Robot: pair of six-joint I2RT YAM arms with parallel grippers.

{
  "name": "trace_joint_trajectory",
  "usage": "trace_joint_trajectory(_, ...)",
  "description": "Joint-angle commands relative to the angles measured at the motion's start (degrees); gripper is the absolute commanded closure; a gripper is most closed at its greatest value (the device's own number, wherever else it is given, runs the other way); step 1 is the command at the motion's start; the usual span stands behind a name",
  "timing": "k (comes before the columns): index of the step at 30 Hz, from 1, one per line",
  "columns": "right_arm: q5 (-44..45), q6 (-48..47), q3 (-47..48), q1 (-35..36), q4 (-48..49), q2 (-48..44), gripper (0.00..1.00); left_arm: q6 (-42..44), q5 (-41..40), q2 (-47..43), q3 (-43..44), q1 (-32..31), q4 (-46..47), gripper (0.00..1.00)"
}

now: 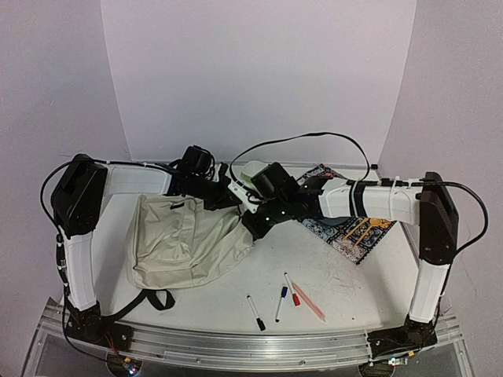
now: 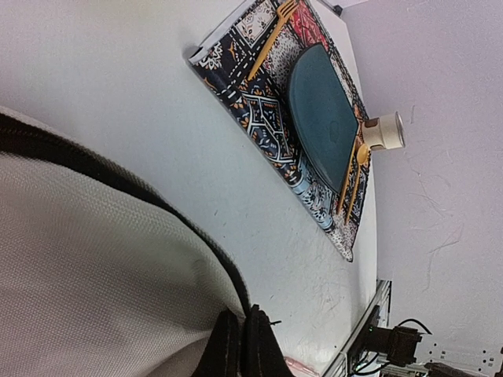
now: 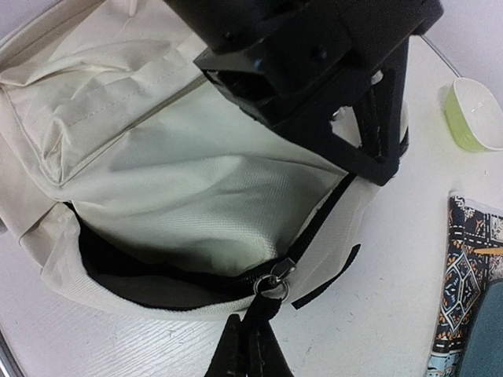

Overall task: Pack the student bag
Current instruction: Hold the largest pocket of the student bag, then zip the student bag into the largest pocket of the bag.

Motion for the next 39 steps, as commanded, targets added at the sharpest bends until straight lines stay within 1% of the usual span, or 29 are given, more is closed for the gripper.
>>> trace_joint_trajectory(1, -1.0, 0.8, -1.1, 2.3, -1.2, -3.2, 1.0, 2.3, -6.1, -0.9, 5.2, 0.7, 1.1, 1.0)
trace_joint_trajectory(8, -1.1, 2.5, -1.6, 6.3, -3.5, -4.8, 1.0, 2.8, -14.9, -1.1, 9.3, 6.2, 0.0, 1.0)
trace_joint_trajectory(10, -1.1, 4.5, -1.6, 7.3, -4.0, -4.8, 1.0, 3.2, -17.4, -1.2, 10.7, 7.6, -0.3, 1.0)
trace_joint_trajectory(14, -0.9, 5.7, -1.9, 8.3, -5.2, -5.2, 1.0, 4.2, -22.3, -1.1, 13.4, 10.2, -1.4, 1.0)
trace_joint_trajectory(19, -1.0, 6.4, -2.9, 8.5, -5.5, -5.4, 1.0, 4.6, -25.7, -0.3, 16.0, 12.5, -2.4, 1.0)
trace_joint_trajectory(25, -2.7, 7.3, -3.0, 9.4, -5.5, -3.2, 1.0, 3.8, -30.1, 1.5, 18.6, 14.7, -3.0, 1.0)
trace_joint_trajectory(27, -2.3, 7.4, -3.5, 9.4, -5.3, -2.9, 1.0, 3.2, -29.8, 1.7, 18.7, 14.9, -2.9, 1.0)
trace_joint_trajectory(31, 2.0, 7.0, -3.6, 9.5, -3.5, -2.2, 1.0, 2.5, -23.2, 0.5, 15.9, 13.6, -2.7, 0.99)
trace_joint_trajectory(32, 3.0, 6.7, -3.0, 9.4, -3.1, -1.6, 1.0, 2.6, -22.1, -0.3, 14.4, 12.9, -2.5, 0.97)
trace_joint_trajectory(35, 5.6, 5.7, -0.6, 9.4, -2.4, 0.8, 1.0, 2.7, -19.0, -2.9, 9.4, 10.8, -1.9, 0.83)
trace_joint_trajectory(39, 8.1, 4.9, 2.1, 9.3, -2.3, 3.3, 1.0, 1.2, -17.5, -8.7, -0.2, 9.4, 0.9, 0.66)
